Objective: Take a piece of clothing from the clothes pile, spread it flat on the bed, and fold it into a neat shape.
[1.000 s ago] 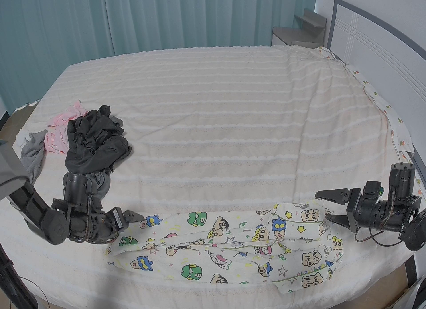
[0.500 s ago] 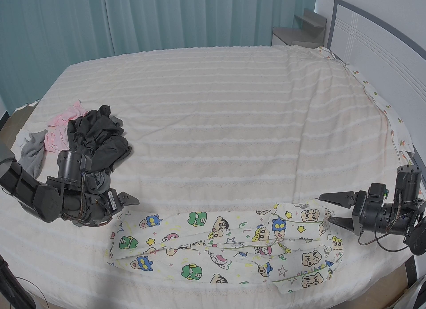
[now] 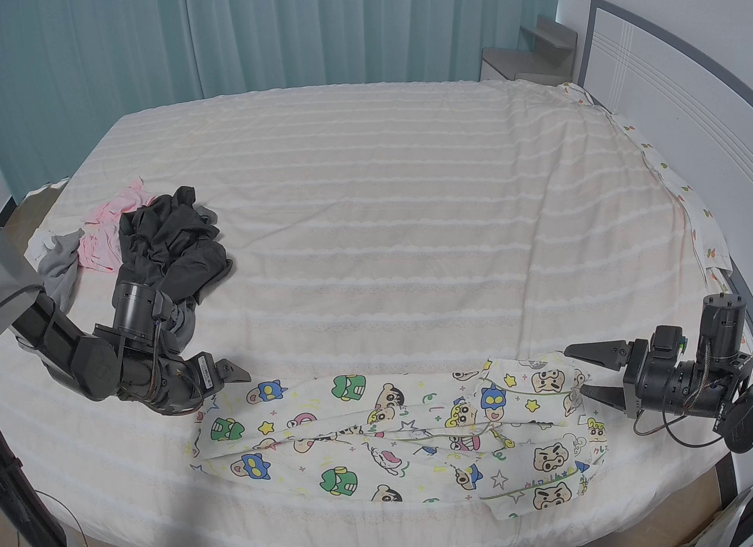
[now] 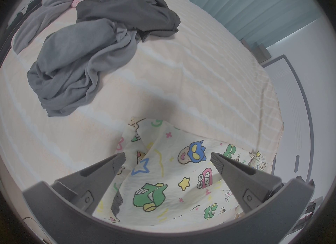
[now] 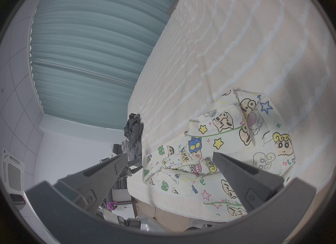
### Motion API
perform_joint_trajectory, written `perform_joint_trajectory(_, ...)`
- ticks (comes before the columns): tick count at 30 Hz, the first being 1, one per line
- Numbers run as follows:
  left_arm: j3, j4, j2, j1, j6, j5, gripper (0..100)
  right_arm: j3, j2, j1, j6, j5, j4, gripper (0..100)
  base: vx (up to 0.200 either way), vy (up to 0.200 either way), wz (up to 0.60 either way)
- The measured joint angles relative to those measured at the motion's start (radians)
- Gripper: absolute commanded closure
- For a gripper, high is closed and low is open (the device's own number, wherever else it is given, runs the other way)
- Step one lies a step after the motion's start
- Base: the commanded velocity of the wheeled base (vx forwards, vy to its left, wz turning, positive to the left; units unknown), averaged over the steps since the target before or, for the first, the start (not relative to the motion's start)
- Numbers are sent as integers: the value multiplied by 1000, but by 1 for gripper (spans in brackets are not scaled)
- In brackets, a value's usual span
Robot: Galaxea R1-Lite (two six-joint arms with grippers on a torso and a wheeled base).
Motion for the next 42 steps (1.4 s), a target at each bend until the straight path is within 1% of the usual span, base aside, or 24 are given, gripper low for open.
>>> perform_joint_trajectory(5, 11, -6, 23, -2, 2, -1, 0, 0, 0, -1, 0, 0, 0, 0, 0, 0, 0)
perform_joint_trajectory(6, 13, -6, 28, -2, 2, -1, 100, 0, 1, -1, 0, 0, 0, 0, 0, 0, 0)
perform_joint_trajectory(19, 15, -8, 54, -3, 3, 1, 100, 0, 8, -1, 1, 0, 0, 0, 0, 0, 0)
perform_joint_trajectory(29, 9, -3, 3, 1, 0, 3, 100, 0, 11, -1, 2, 0, 0, 0, 0, 0, 0)
perform_joint_trajectory(37, -24, -3, -37, 4, 0, 6, 100, 1, 12, -1, 0, 0, 0, 0, 0, 0, 0)
perform_joint_trajectory(42, -67, -5, -41, 4, 0, 6, 100, 1, 12, -1, 0, 0, 0, 0, 0, 0, 0)
